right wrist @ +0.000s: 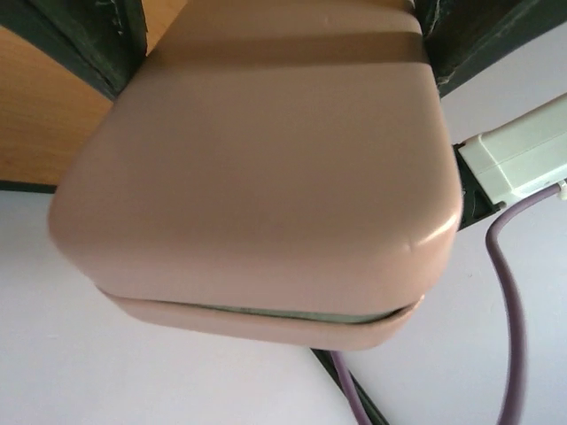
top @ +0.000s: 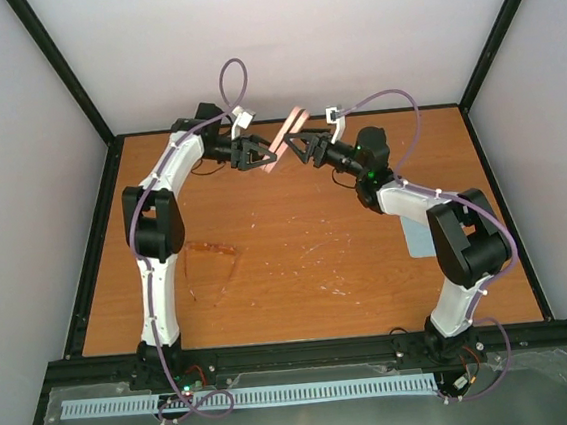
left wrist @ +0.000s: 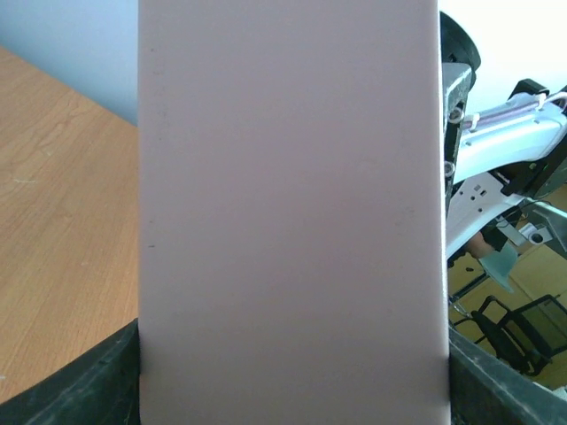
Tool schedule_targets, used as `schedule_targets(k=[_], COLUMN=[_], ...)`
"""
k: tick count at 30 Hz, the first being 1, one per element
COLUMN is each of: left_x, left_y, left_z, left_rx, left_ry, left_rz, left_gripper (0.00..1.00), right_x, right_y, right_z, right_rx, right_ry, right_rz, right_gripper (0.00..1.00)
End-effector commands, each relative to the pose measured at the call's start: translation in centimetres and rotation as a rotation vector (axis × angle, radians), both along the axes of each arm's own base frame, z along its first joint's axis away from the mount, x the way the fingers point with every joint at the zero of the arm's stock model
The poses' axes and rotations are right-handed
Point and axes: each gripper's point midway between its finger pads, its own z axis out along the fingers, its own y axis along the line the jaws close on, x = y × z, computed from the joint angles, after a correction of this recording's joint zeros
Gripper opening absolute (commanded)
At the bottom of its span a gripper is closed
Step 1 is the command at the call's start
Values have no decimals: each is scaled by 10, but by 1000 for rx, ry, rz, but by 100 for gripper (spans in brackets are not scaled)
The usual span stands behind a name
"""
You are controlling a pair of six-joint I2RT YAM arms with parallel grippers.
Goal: Organize the sunglasses
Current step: Open the sunglasses case.
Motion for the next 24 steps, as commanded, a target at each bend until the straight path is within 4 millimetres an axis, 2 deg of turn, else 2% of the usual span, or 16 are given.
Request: schedule_targets(k=[1,3,4,8,9,20,24], left_x=[-27,-27,-27,-25,-24,-11,-2], left_y=[16,16,16,12,11,1,-2], left_z=[90,90,90,84,82,55,38], left_rx=[-389,-387,-382,-333,-316,-57,32], left_ry=[39,40,39,27,15,-221,-258], left_rz=[-149,-150,-148,-129,-121,-10,18], left_gripper=[33,37,45,96,99,100,100], right_x=[-13,-14,-14,-14,-14,-18,-23], right_y=[4,3,2,1,1,0,0], right_z=[24,25,25,25,25,24,29], right_rx=[67,76,76,69,63,18,23], right_ry=[-79,-82,-82,-77,-78,-69,-74], right_rz=[62,65,67,64,60,60,76], right_gripper=[58,49,46,40,40,36,36])
